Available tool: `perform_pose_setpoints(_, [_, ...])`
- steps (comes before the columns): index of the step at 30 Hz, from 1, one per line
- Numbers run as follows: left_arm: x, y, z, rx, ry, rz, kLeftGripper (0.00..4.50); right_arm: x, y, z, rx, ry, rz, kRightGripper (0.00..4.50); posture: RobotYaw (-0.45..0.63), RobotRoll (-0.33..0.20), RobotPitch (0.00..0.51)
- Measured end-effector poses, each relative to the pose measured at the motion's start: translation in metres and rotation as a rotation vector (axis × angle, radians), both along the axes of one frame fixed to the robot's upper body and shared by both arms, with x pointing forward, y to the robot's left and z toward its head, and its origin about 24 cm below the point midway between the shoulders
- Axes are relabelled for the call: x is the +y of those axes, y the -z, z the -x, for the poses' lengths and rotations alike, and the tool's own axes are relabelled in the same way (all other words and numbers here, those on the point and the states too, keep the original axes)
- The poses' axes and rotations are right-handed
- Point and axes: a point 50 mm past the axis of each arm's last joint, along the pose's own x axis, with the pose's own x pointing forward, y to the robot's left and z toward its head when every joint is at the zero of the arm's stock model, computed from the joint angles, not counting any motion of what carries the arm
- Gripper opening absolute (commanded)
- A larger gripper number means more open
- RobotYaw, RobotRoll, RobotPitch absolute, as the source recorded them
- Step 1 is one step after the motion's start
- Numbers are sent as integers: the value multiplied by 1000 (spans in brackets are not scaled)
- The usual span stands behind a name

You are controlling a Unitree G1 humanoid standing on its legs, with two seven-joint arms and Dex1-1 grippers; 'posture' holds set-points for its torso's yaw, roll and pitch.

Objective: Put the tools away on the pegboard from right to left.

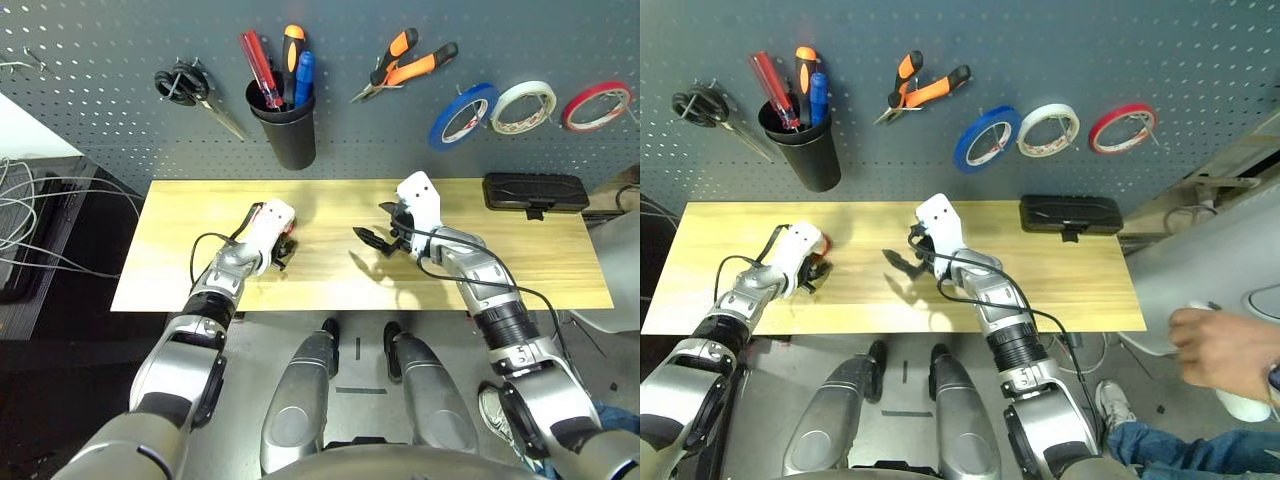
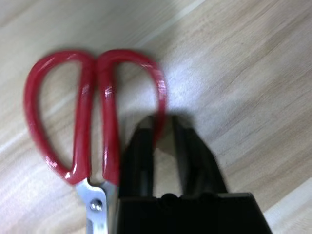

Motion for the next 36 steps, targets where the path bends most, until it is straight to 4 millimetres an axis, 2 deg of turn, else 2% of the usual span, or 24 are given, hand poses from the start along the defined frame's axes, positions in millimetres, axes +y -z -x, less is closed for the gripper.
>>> perform_pose_setpoints(8, [5, 2, 2, 95, -33, 7, 24, -2, 0, 0, 2, 7, 6, 4500, -31, 0, 364])
perform_pose_setpoints(16, [8, 4, 7, 60, -82, 62, 24, -4, -3, -2, -8, 9, 4, 4500, -6, 0, 353])
perform_pose_setpoints(21, [12, 3, 13, -72, -149, 71, 24, 5, -14, -2, -35, -36, -32, 4500, 29, 0, 340])
perform_pose_setpoints(29, [17, -3, 44, -251, -257, 79, 24, 12, -25, -6, -73, -87, -45, 4500, 51, 0, 329])
perform_pose_setpoints(36, [18, -34, 53, -452, -309, 80, 24, 18, -32, -7, -94, -131, -60, 4500, 76, 0, 316])
